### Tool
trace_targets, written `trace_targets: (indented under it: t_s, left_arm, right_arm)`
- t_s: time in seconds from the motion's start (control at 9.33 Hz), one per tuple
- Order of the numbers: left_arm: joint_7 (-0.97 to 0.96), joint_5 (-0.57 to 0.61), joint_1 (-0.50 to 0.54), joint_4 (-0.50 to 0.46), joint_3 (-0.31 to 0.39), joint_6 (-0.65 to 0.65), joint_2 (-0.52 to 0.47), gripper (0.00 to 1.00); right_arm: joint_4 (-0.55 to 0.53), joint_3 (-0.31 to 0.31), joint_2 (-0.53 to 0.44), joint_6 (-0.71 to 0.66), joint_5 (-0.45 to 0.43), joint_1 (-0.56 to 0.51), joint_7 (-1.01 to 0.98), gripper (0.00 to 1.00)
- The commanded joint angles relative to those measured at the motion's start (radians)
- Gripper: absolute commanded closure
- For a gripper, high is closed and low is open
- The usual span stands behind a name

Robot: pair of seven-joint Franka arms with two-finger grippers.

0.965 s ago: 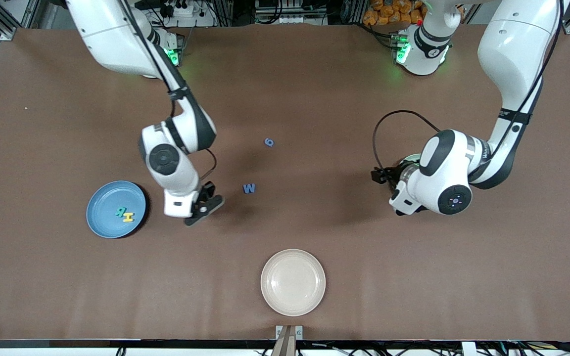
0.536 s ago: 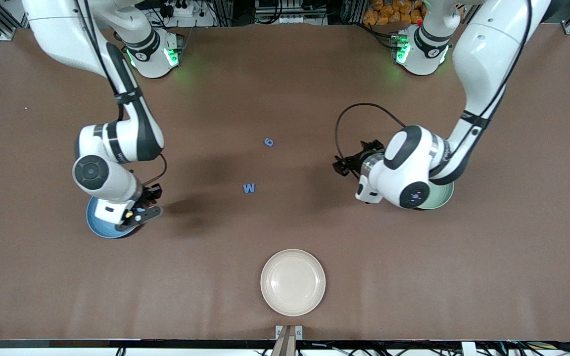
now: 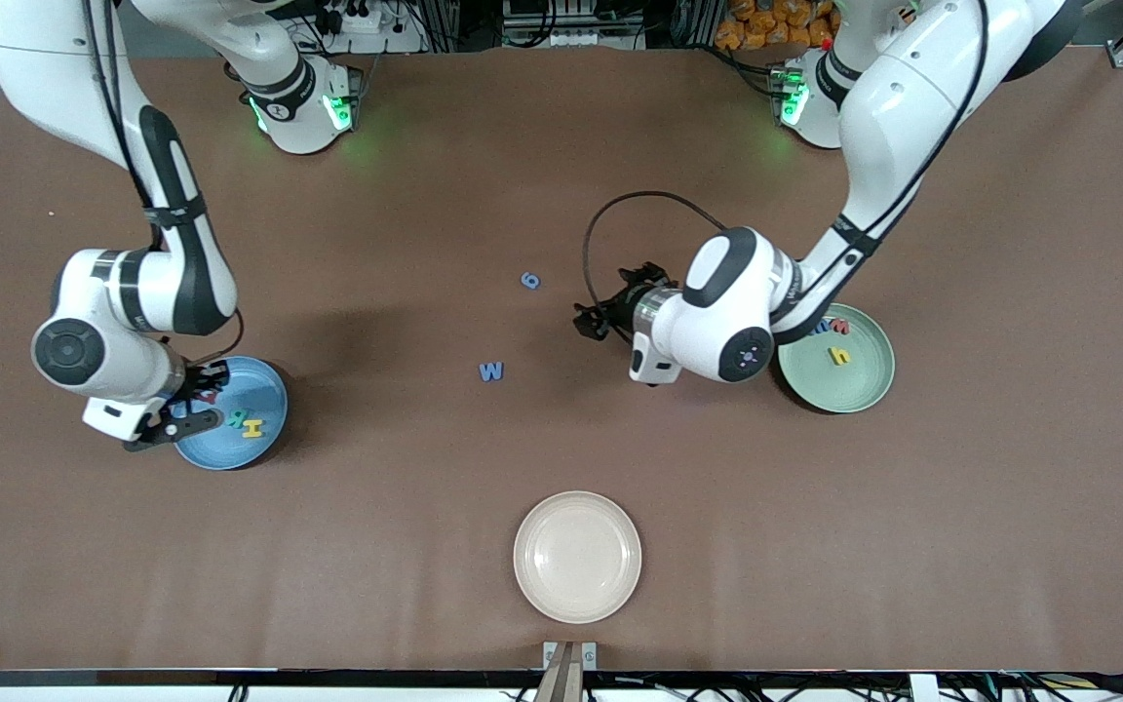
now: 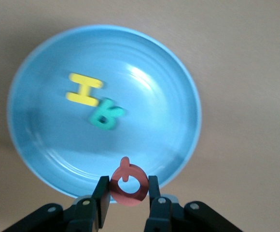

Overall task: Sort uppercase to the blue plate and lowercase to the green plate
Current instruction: 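Carry the pink Q to the blue plate while the left gripper reaches the g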

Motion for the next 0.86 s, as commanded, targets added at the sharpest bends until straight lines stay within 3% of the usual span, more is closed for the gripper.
trace_targets:
  t_s: [0.0, 0.43, 0.75]
  left_arm:
    - [-0.024, -0.053, -0.065, 0.015, -0.018, 0.098, 0.064, 0.0]
    - [-0.095, -0.049, -0.197, 0.023, -0.024, 0.271, 0.128, 0.0]
    - [-0.065, -0.04, -0.3, 0.023, 0.063, 0.299, 0.131, 0.0]
  right_arm:
    - [-0.021, 0.009, -0.019, 0.002, -0.019, -0.012, -0.009, 0.0]
    - [-0.004, 0.011, -0.008, 0.019, -0.012, -0.014, -0.001, 0.0]
    - [-0.001, 0.015, 0.026, 0.065, -0.007, -0.012, -0.004, 0.0]
